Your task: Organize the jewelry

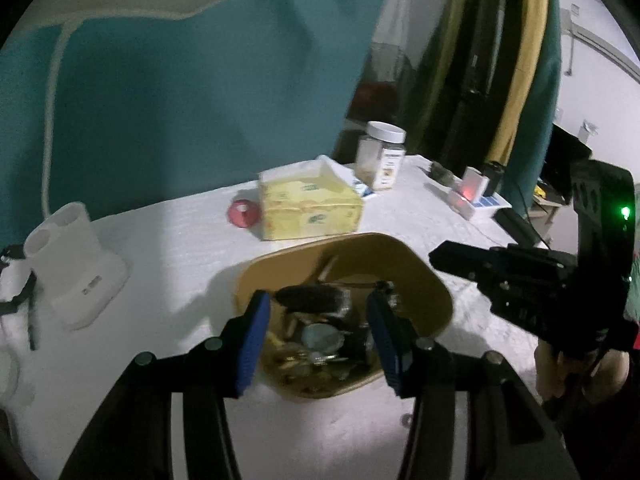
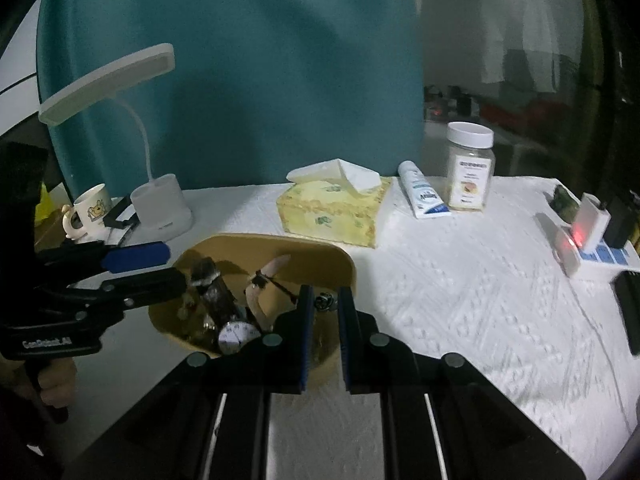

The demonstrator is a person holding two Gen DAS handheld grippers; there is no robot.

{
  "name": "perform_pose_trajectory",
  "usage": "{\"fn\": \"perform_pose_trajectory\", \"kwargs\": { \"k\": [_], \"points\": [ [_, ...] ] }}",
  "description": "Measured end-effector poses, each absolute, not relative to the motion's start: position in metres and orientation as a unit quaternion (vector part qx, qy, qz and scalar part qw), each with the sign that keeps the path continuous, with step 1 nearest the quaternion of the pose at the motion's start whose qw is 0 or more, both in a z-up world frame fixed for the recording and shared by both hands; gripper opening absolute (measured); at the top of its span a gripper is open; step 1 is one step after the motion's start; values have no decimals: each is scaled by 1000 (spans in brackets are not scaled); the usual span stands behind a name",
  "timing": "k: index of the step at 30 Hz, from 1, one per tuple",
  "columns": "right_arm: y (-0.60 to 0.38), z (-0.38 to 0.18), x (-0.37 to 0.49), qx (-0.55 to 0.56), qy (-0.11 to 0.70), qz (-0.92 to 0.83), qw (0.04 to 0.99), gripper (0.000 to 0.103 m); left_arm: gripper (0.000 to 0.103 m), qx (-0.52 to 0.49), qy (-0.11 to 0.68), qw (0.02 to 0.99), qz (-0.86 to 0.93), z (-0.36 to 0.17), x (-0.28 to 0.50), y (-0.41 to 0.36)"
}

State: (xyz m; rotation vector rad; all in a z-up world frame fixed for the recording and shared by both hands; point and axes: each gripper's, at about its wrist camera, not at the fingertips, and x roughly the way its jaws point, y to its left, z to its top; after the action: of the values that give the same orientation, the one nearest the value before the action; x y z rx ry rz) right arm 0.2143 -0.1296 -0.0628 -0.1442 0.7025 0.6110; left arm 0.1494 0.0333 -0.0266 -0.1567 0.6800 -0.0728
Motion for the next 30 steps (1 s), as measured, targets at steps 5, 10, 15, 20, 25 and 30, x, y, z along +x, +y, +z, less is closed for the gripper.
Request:
{"fn": "perform_pose_trajectory", "kwargs": {
  "k": [5,10,15,20,25,30],
  "points": [
    [-114,-65,231,-76,339,293,891,11,50,-98,322,941,-19,-28,147,53],
    [-108,-66,244,-78,340,280,894,11,50,-105,322,941,-9,-31,150,64],
    [-107,-69,245,-84,344,275,894,11,50,-113,325,939,-8,-35,150,67],
    [-112,-67,241,-82,344,272,895,12,50,-112,320,941,-11,-30,146,65],
    [-118,-62,230,-79,341,270,897,12,50,-110,317,942,-14,-25,138,59],
    [-126,-58,214,-77,339,267,899,12,50,-110,310,944,-19,-18,123,54]
  ]
}}
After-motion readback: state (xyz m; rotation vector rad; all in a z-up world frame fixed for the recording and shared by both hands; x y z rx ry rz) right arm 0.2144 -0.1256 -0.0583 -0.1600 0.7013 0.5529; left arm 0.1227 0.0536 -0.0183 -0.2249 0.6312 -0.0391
